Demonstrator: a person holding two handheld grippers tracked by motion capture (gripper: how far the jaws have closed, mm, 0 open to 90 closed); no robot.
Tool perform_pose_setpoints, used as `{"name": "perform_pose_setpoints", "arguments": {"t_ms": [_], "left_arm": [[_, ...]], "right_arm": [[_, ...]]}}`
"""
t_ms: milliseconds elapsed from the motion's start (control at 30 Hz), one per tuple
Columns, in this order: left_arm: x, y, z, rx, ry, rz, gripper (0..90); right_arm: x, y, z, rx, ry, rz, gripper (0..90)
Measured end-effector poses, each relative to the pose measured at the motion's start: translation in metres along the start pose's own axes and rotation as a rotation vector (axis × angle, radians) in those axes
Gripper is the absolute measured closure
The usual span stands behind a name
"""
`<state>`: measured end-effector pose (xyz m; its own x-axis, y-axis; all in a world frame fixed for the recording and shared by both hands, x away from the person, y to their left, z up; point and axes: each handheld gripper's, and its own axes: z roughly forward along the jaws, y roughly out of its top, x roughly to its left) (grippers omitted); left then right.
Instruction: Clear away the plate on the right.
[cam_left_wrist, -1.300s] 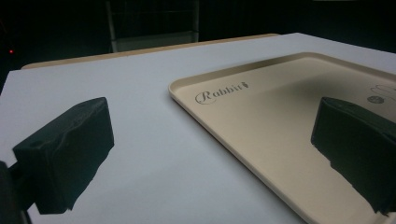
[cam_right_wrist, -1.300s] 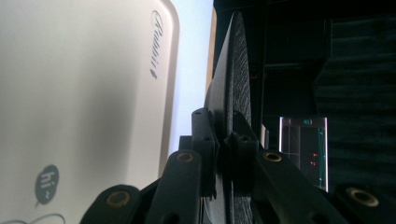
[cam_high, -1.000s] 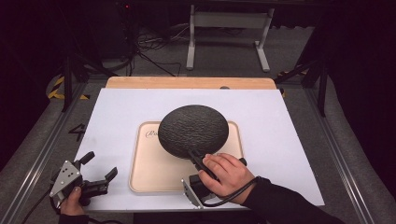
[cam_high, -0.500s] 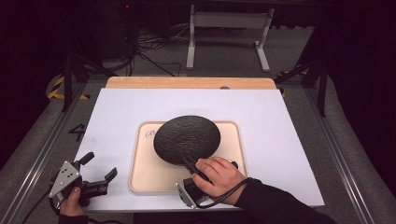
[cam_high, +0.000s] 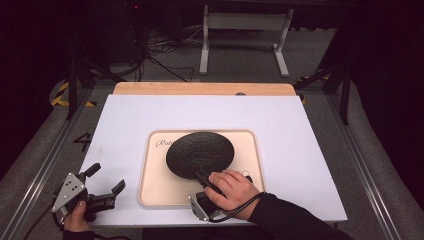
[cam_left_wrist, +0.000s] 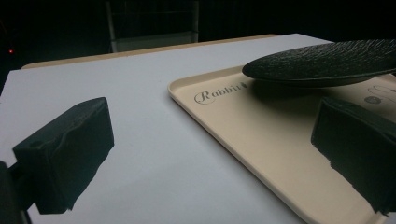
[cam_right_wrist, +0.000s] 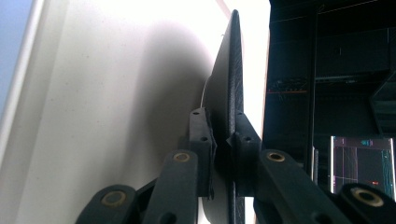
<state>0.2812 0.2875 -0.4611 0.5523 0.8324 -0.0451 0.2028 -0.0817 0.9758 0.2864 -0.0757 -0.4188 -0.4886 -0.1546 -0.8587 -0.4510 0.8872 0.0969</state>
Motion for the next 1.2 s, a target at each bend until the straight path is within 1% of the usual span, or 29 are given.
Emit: {"name": "perform_pose_setpoints", "arguments": {"t_ms": [133, 200, 300, 367, 433, 533, 633, 767, 933, 1000, 1200], "left_arm": [[0.000, 0.000, 0.000, 0.000, 0.000, 0.001, 0.0], [0.000, 0.000, 0.000, 0.000, 0.000, -0.001, 0.0], [0.000, 0.000, 0.000, 0.002, -0.004, -0.001, 0.1], [0.000, 0.000, 0.000, 0.003, -0.003, -0.001, 0.1], [0.000, 0.000, 0.000, 0.003, -0.003, -0.001, 0.1], [0.000, -0.001, 0.001, 0.000, -0.001, -0.008, 0.1], [0.000, -0.001, 0.001, 0.001, -0.002, -0.006, 0.1], [0.000, -0.001, 0.001, 0.006, -0.002, -0.004, 0.0], [0.000, -0.001, 0.002, 0.012, -0.007, 0.002, 0.1], [0.001, -0.001, 0.002, 0.010, -0.007, -0.001, 0.1], [0.001, -0.001, 0.001, 0.007, -0.006, -0.002, 0.0]], "right_arm": [[0.003, -0.001, 0.003, -0.005, 0.010, 0.007, 81.7], [0.005, -0.001, 0.005, -0.004, 0.022, 0.010, 81.4], [0.010, 0.000, 0.007, 0.003, 0.020, -0.009, 81.9], [0.011, -0.001, 0.008, 0.002, 0.017, -0.009, 82.1], [0.012, -0.001, 0.008, 0.001, 0.021, 0.008, 82.4], [0.012, 0.000, 0.009, 0.003, 0.026, 0.007, 83.0], [0.012, 0.002, 0.009, 0.004, 0.035, 0.012, 83.3], [0.017, 0.003, 0.011, 0.002, 0.043, 0.013, 84.6], [0.018, 0.003, 0.012, -0.003, 0.049, 0.019, 85.2], [0.018, 0.003, 0.012, -0.007, 0.055, 0.027, 85.1], [0.019, 0.004, 0.013, -0.005, 0.073, 0.027, 84.2]]}}
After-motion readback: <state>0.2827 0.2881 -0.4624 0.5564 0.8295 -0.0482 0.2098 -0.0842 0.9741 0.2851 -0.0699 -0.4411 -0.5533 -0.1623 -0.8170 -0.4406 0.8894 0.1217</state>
